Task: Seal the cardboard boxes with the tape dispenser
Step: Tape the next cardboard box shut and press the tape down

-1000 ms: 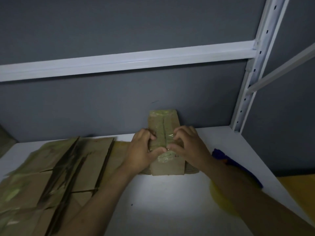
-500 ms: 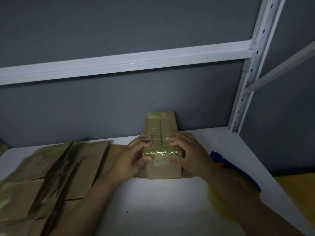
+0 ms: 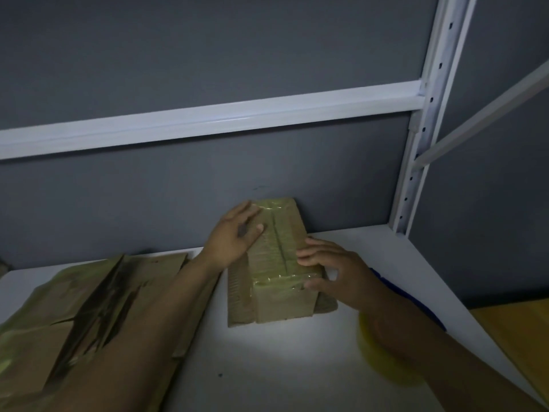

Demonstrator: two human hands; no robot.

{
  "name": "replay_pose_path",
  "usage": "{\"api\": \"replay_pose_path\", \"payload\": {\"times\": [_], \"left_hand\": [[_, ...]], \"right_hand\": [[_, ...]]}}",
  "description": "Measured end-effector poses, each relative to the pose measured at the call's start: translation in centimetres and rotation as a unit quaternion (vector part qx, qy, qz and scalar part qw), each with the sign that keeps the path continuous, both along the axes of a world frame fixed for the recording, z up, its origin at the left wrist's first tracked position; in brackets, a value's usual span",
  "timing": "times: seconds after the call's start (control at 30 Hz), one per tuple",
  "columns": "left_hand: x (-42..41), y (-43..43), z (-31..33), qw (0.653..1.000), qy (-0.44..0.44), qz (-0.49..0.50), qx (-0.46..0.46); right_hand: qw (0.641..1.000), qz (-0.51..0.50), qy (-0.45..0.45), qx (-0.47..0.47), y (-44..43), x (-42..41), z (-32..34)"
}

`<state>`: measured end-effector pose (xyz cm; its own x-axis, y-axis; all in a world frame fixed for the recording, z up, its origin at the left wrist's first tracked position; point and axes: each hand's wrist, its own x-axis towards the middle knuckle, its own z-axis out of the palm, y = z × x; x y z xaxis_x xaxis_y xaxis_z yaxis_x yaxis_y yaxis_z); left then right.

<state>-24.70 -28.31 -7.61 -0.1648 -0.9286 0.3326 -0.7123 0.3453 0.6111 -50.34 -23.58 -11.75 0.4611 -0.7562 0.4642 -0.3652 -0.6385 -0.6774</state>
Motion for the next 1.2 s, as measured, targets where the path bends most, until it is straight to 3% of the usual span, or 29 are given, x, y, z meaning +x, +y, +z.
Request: {"api": "replay_pose_path", "payload": {"times": [0.1,0.17,0.27,0.37,0.47,0.53,0.6,0.67,0.73,0.8,0.9,0.97,1.03,1.2], "left_hand": [[-1.1,-1.9,0.5,0.993,0.077,0.028,0.082],[-0.9,-2.4,0.2,0.989,0.118,0.044,0.082],[-0.3,-2.6,-0.3,0.984,0.144,0.074,0.067],[0.3,-1.8,-0.2,0.976,0.182,0.116,0.034],[0.8,-0.1,0.2,0.950,0.253,0.184,-0.001],[0.8,1.6,0.5,0.928,0.269,0.258,-0.027],[0.7,3.7,0.6,0.915,0.245,0.319,-0.029],[0.6,5.8,0.6,0.923,0.240,0.298,0.024],[1.0,7.0,-0.1,0.932,0.227,0.267,0.093],[1.4,7.8,-0.8,0.943,0.183,0.249,0.125],[1.5,8.6,-1.7,0.969,0.147,0.158,0.118],[1.3,9.1,-2.0,0.975,0.168,0.112,0.090],[0.9,9.7,-2.3,0.977,0.186,0.080,0.063],[-0.6,10.3,-4.7,0.991,0.124,0.044,0.018]], "right_hand": [[1.000,-0.001,-0.018,0.004,0.2,-0.5,-0.3],[0.998,-0.027,-0.047,0.021,0.4,-1.0,-0.6],[0.984,-0.143,-0.098,0.041,0.6,-1.4,-0.5],[0.947,-0.269,-0.151,0.085,0.4,-0.9,0.0],[0.903,-0.280,-0.275,0.175,0.2,0.6,1.2],[0.904,-0.295,-0.260,0.168,0.0,1.8,2.3],[0.916,-0.239,-0.257,0.192,-0.1,2.6,3.8],[0.934,-0.136,-0.220,0.246,-0.2,2.6,5.1],[0.961,-0.096,-0.076,0.249,-0.8,2.2,5.5],[0.968,-0.120,0.070,0.209,-1.3,2.0,5.3],[0.953,-0.230,0.169,0.104,-1.1,2.3,4.7],[0.943,-0.298,0.136,0.056,-0.4,2.9,3.9],[0.946,-0.308,0.055,0.088,0.2,3.5,3.1],[0.967,-0.173,-0.036,0.185,-0.1,4.1,2.7]]}}
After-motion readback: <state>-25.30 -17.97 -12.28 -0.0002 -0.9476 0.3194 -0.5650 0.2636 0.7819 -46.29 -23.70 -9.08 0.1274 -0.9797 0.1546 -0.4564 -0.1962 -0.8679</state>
